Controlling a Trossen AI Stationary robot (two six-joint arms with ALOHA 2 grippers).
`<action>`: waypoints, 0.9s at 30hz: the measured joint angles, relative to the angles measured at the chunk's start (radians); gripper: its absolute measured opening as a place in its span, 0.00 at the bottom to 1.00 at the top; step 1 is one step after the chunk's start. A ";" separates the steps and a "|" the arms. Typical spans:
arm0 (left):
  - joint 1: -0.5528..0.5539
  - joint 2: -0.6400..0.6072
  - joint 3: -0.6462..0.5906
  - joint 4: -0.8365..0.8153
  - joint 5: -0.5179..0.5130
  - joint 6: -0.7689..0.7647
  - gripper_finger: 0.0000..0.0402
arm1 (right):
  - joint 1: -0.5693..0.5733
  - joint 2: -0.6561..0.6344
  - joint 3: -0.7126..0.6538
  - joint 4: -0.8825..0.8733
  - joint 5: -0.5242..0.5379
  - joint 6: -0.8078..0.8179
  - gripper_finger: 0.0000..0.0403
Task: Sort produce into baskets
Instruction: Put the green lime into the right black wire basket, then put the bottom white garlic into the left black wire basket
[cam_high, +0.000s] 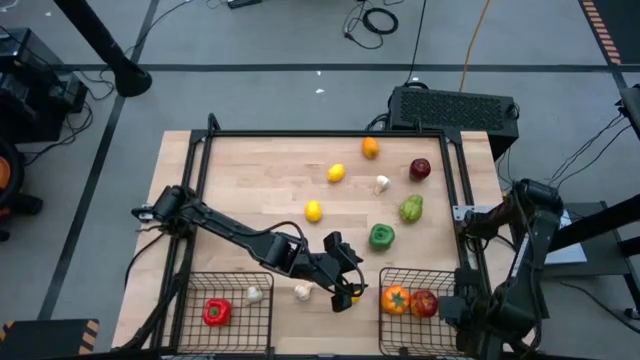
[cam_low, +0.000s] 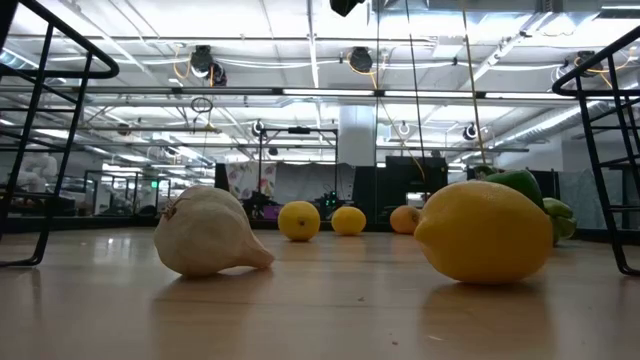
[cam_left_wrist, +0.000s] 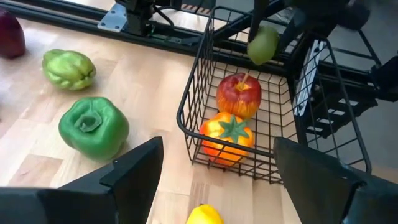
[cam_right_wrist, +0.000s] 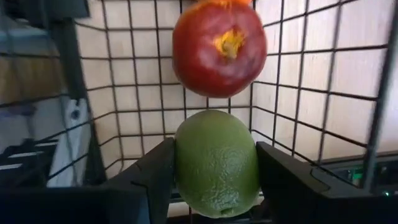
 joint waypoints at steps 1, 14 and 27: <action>0.000 0.000 0.000 -0.001 0.000 0.000 0.77 | 0.003 0.017 0.000 -0.002 -0.001 -0.001 0.48; -0.002 0.001 0.000 -0.005 -0.007 0.000 0.77 | 0.006 0.203 0.000 -0.052 -0.127 -0.042 0.63; -0.034 -0.006 -0.001 -0.094 -0.023 0.004 0.77 | 0.022 0.039 0.233 -0.244 0.114 0.114 0.66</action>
